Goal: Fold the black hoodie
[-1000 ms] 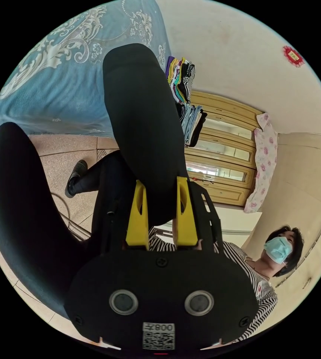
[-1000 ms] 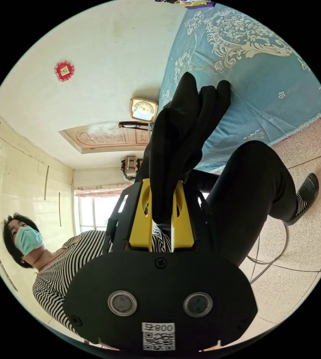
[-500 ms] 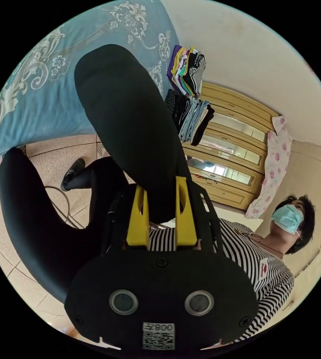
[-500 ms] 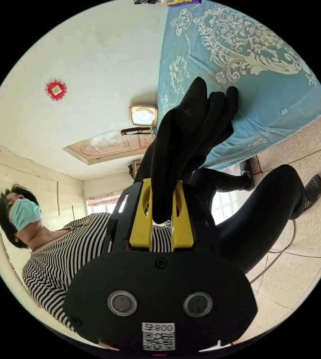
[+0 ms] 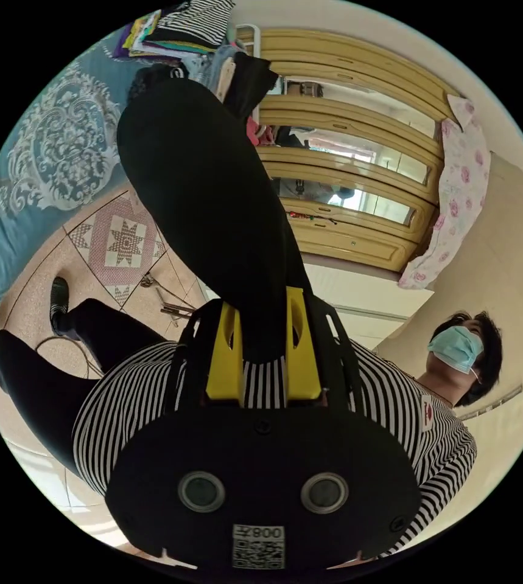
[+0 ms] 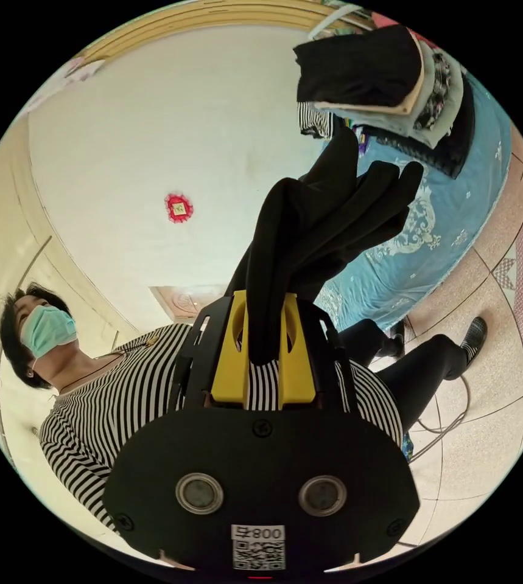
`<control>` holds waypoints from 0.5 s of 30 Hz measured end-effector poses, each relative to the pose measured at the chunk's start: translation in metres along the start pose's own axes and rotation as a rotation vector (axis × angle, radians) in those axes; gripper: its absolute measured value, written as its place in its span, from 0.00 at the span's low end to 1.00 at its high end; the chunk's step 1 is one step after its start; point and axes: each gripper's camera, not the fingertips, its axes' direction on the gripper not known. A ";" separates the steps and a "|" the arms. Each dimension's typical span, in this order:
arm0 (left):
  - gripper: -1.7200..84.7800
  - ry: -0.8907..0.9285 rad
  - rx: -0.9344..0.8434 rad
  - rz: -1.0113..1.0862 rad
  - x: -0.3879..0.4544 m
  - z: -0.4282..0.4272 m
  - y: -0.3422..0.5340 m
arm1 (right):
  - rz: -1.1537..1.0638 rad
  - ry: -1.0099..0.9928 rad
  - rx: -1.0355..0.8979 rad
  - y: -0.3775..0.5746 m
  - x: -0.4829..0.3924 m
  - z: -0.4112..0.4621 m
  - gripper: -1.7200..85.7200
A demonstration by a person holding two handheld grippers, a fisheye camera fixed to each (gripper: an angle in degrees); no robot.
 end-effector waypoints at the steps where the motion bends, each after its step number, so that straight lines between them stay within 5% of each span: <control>1: 0.16 0.002 -0.047 0.043 0.011 0.021 -0.028 | -0.014 0.004 0.023 0.009 -0.014 -0.009 0.11; 15: 0.16 0.087 -0.314 0.255 0.030 0.204 -0.324 | -0.090 0.152 0.353 0.139 -0.261 -0.081 0.11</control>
